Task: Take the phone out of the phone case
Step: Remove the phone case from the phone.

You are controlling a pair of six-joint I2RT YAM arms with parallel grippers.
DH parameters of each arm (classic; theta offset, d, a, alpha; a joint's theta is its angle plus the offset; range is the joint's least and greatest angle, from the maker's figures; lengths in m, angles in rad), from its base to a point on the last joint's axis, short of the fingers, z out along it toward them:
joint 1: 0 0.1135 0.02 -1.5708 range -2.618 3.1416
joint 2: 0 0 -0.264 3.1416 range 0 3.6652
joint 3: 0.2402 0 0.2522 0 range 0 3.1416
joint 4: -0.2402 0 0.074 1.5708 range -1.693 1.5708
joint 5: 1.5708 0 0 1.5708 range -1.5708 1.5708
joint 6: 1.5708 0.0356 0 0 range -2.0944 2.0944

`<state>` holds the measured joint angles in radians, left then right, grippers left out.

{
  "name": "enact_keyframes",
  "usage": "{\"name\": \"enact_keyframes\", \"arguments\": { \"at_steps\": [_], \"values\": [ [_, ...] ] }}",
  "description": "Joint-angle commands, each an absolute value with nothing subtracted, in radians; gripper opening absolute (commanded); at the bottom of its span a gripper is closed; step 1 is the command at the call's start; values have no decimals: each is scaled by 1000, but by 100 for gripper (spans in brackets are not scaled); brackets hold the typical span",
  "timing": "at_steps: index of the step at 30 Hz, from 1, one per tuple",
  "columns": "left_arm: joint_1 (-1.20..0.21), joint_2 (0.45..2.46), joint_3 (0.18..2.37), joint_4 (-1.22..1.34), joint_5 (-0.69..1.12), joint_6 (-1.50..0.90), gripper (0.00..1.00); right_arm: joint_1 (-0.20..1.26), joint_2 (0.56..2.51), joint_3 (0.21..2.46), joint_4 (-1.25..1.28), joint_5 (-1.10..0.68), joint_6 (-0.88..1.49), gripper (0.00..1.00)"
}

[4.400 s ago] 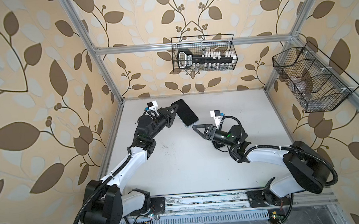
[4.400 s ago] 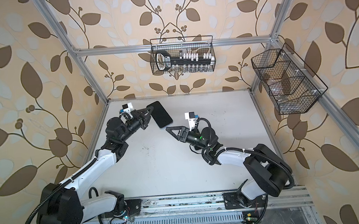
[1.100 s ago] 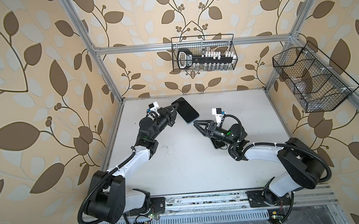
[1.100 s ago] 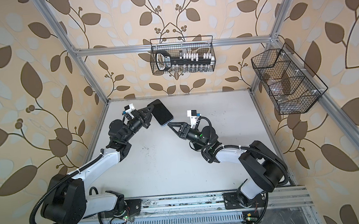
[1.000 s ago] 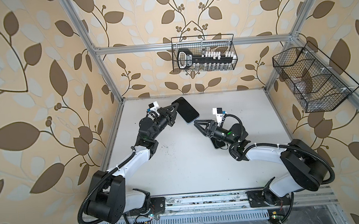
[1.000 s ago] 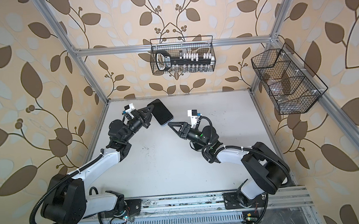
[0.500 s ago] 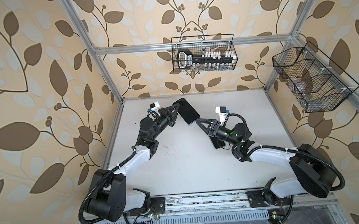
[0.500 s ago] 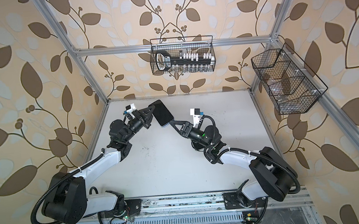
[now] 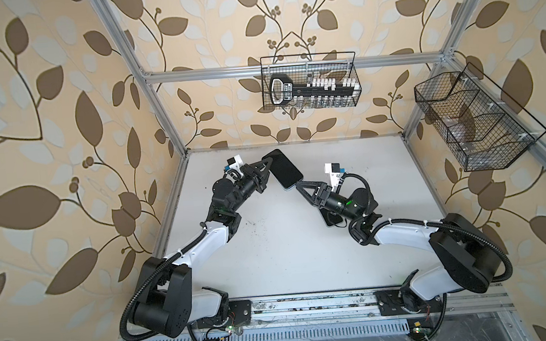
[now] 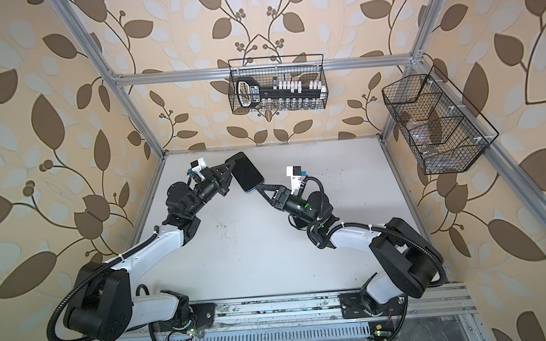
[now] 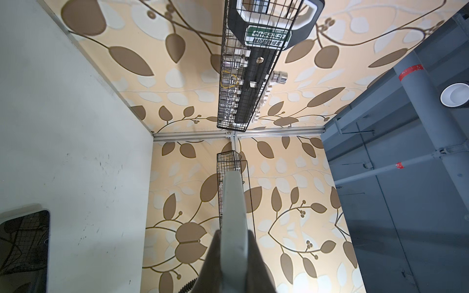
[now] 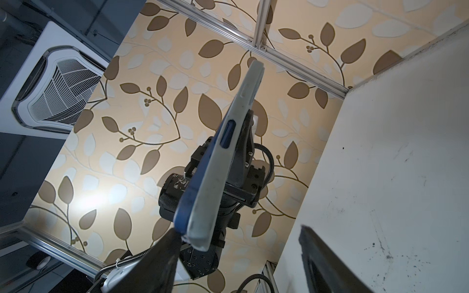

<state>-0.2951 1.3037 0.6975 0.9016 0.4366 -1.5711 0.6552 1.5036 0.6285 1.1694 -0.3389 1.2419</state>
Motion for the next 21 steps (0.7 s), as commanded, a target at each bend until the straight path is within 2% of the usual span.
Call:
{"name": "enact_keyframes", "arguments": {
  "at_steps": [1,21],
  "values": [
    [-308,1267,708,1031,460,-1597,0,663,1527,643,1187,-324,1267,74],
    [-308,1313,719,1050,468,-1598,0,667,1445,613,1169,-321,1247,74]
  ]
}}
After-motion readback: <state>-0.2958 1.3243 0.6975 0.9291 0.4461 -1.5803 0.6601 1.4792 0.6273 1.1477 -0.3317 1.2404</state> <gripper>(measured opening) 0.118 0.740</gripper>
